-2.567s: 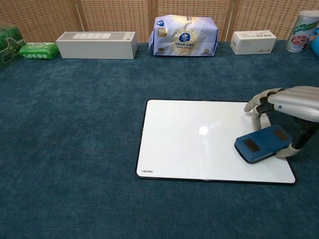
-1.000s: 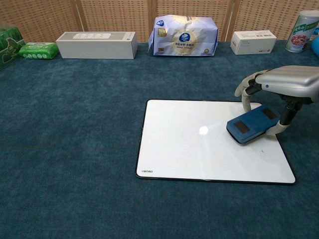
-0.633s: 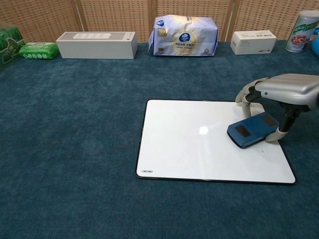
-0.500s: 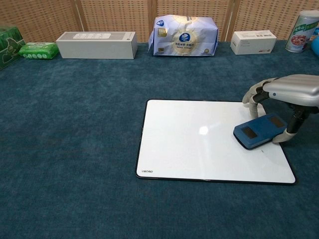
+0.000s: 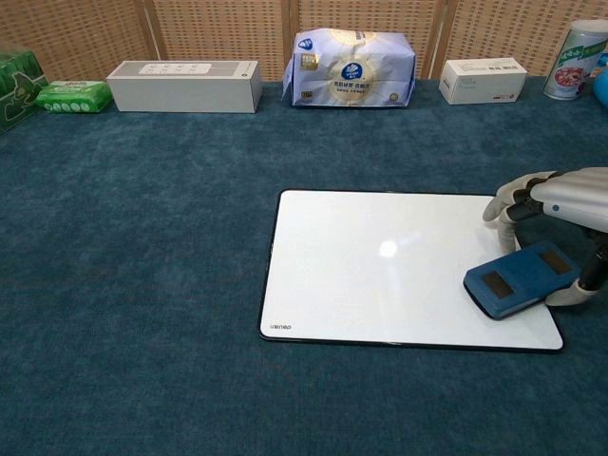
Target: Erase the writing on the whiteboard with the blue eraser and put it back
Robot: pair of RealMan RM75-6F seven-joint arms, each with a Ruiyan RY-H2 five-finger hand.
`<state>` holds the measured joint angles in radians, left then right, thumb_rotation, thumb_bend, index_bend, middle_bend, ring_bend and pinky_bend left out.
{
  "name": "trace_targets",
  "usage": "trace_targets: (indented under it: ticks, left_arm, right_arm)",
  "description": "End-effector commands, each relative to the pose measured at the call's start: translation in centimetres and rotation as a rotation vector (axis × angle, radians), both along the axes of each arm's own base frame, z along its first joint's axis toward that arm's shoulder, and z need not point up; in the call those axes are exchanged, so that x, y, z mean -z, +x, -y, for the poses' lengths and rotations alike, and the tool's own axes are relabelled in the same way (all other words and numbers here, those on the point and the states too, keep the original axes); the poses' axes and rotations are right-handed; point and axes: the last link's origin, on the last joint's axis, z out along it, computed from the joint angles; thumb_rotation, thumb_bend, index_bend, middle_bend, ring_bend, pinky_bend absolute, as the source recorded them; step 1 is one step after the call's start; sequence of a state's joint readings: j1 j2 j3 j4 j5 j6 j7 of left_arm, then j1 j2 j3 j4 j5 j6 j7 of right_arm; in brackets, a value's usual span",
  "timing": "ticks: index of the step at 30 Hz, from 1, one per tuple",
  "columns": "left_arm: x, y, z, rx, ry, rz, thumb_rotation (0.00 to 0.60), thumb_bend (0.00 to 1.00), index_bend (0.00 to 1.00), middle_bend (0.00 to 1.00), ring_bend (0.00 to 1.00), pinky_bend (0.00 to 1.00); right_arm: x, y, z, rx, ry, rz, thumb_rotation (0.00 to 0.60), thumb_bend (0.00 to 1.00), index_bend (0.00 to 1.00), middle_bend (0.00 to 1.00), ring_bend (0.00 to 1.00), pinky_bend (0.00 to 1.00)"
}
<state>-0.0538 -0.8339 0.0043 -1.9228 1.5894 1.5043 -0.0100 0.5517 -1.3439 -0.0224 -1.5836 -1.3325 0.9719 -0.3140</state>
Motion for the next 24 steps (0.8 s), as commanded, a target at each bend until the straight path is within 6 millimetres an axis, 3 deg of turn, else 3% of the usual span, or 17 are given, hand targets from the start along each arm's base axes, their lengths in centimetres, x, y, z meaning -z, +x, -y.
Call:
trace_targets:
  ticks: [1,24]
  left_arm:
    - [0.0,0.0,0.1,-0.002,0.000,-0.001,0.600,0.36,0.35,0.30,0.25,0.20]
    - [-0.7,-0.7,1.0,-0.029,0.023,-0.004,0.600,0.36,0.35,0.30,0.25,0.20]
  right_arm:
    - [0.3,0.2,-0.2,-0.008,0.007,0.004,0.600,0.15,0.86,0.20,0.00,0.00]
    - [1.6,2.4,3.7,-0.062,0.024,-0.013,0.600,0.15,0.86,0.20,0.00,0.00]
